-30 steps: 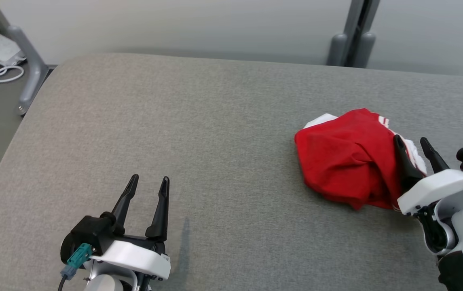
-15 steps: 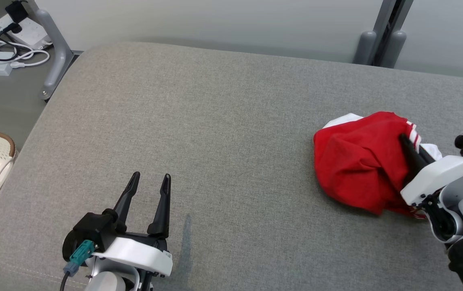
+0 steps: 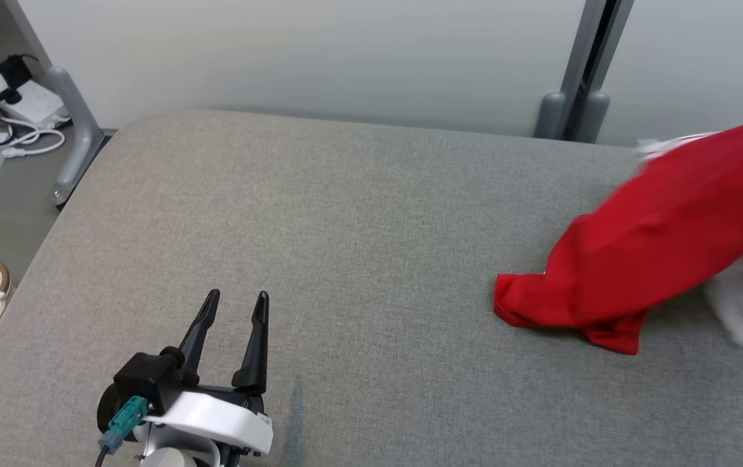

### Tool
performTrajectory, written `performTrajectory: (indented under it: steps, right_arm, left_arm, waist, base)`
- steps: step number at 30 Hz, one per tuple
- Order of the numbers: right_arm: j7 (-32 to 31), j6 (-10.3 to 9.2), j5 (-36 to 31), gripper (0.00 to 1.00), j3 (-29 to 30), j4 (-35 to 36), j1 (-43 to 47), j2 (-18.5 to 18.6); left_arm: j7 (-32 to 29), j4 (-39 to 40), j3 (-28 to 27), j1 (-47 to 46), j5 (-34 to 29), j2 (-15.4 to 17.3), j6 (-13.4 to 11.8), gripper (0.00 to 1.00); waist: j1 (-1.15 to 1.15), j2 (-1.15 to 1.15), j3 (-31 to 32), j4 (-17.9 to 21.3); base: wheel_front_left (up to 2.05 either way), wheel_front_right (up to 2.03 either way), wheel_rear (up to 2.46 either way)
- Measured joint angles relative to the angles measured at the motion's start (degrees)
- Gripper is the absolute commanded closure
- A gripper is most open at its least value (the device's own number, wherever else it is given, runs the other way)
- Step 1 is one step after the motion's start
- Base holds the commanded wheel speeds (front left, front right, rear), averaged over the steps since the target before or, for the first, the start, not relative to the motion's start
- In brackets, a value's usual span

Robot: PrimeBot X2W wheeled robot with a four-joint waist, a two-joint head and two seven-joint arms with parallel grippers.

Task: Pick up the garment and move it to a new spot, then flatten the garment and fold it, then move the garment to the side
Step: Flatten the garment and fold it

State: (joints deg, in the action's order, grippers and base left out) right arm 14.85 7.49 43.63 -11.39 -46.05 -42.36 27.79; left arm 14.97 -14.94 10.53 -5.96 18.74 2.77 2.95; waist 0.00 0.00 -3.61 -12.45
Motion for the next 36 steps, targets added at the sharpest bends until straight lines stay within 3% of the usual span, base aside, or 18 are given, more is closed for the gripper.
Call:
performTrajectory:
  steps: [3,6,10,12,18,23,24,25,30,36]
  right_arm:
    - [0.13,0.0,-4.22,1.0,4.2,2.31,-3.06,1.26]
    - [0.15,0.0,-8.31,1.0,4.11,5.2,-5.53,0.13]
    - [-0.99,0.0,-12.38,1.0,1.37,8.51,-10.23,-4.11]
    - [-4.05,0.0,-14.56,1.0,-1.12,9.12,-12.36,-8.92]
    - [-12.21,0.0,-17.46,1.0,-12.16,-4.12,-7.65,-21.61]
    - [-11.37,0.0,-13.38,1.0,-19.69,-11.56,-5.99,-24.36]
    - [-10.89,0.0,-13.82,0.68,-21.17,-12.84,-6.39,-24.6]
    - [-10.25,0.01,-14.67,0.0,-22.4,-14.15,-7.11,-24.81]
    - [-10.24,0.01,-13.33,0.0,-26.03,-19.26,-9.84,-24.86]
    - [-10.17,0.01,-13.76,0.0,-28.87,-23.43,-10.46,-24.99]
  left_arm:
    - [0.01,0.01,0.24,0.46,0.25,0.0,-0.07,0.0]
    - [0.01,0.07,0.38,1.18,0.77,0.0,-0.24,0.0]
    - [0.01,0.26,0.38,2.06,1.69,0.01,-0.51,0.0]
    - [0.01,0.31,1.02,2.37,2.09,0.0,-0.58,0.0]
    - [0.01,1.03,2.44,2.5,3.02,0.01,-1.09,0.0]
    - [0.01,0.93,4.36,1.81,3.65,-0.05,-1.3,0.0]
    - [0.01,0.97,4.34,1.82,4.12,0.01,-1.59,0.0]
    - [0.01,0.98,4.36,1.83,4.2,0.05,-1.85,0.0]
    - [0.01,0.87,4.74,1.89,4.31,-0.09,-2.27,0.0]
    - [0.01,0.01,4.09,2.25,3.44,-0.02,-2.03,0.0]
  waist:
    - [0.0,0.0,1.2,0.4]
    - [0.0,0.0,2.32,0.4]
    - [0.0,0.0,3.34,-0.39]
    - [0.0,0.0,3.81,-1.61]
    - [0.0,0.0,3.8,-6.82]
    - [0.0,0.0,2.83,-12.37]
    - [0.0,0.0,2.56,-13.21]
    - [0.0,0.0,2.19,-13.91]
    - [0.0,0.0,-0.16,-16.09]
    - [0.0,0.0,1.49,-14.94]
  base:
    - [0.0,0.0,0.0]
    - [0.0,0.0,0.0]
    - [0.0,0.0,0.0]
    - [0.0,0.0,0.0]
    - [0.0,0.0,0.0]
    - [0.0,0.0,0.0]
    - [0.0,0.0,0.0]
    - [0.0,0.0,0.0]
    - [0.0,0.0,0.0]
    - [0.0,0.0,0.0]
